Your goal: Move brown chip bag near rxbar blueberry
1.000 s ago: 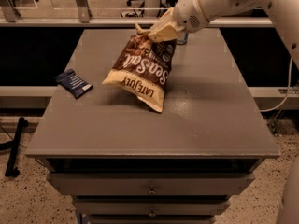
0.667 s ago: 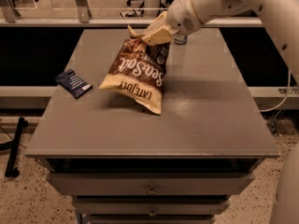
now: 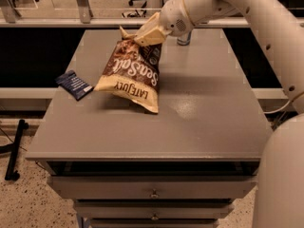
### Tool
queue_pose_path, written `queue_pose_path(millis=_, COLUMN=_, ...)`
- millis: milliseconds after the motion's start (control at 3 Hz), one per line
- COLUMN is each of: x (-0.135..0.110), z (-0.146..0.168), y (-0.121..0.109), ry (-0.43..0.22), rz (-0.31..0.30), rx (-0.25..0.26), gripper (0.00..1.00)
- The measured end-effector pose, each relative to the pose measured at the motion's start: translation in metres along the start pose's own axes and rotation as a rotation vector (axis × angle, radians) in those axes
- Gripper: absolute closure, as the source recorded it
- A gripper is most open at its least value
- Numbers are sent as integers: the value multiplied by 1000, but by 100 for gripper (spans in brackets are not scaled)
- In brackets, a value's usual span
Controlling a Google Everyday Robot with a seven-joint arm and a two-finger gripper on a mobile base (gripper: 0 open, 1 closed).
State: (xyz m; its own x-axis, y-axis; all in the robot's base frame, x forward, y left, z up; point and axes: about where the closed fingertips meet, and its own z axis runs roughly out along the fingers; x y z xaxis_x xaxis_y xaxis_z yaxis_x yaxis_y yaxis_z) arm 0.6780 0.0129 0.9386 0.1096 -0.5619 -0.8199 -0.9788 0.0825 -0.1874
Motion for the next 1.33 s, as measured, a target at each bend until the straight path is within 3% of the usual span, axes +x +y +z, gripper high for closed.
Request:
queue_pose_path(millis=333, x=-8, z=10, y=-7, ry=-34, rz=-4, rx=-18, gripper=100)
queue_pose_path(millis=667, x=-14, z=17, y=-10, ry=-42, rz=-4, rx=-25, gripper=85)
queue_pose_path(millis=1333, x=-18, z=21, y=-13, ry=-46, rz=5, rx=-31, gripper=38)
